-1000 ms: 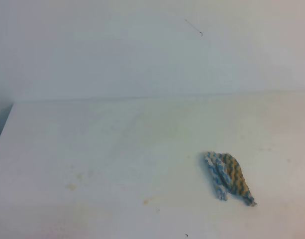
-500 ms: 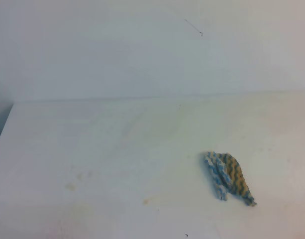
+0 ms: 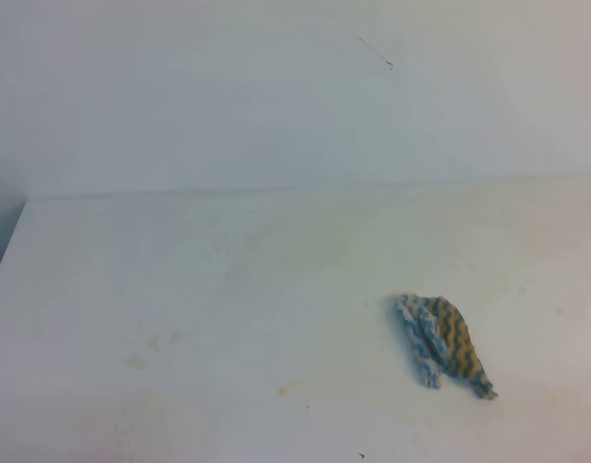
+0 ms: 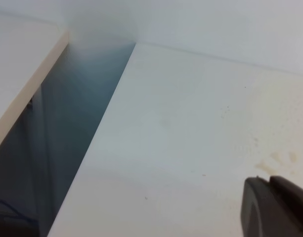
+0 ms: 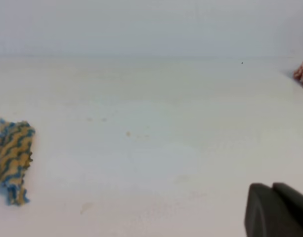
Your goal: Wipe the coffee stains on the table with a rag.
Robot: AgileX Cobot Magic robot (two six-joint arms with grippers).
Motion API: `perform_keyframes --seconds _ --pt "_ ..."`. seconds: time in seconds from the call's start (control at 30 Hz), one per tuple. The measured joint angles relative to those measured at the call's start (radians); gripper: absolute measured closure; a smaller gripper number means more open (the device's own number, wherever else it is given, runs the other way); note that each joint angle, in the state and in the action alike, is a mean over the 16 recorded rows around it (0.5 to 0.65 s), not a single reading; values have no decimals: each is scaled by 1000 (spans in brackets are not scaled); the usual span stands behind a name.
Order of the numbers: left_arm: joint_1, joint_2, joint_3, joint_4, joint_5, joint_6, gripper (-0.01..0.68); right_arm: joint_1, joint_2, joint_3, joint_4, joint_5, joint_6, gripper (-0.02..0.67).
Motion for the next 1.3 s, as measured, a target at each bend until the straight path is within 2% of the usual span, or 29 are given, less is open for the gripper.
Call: perform_keyframes --seconds 1.3 --pt "0 0 0 0 0 0 673 0 0 0 0 2 0 652"
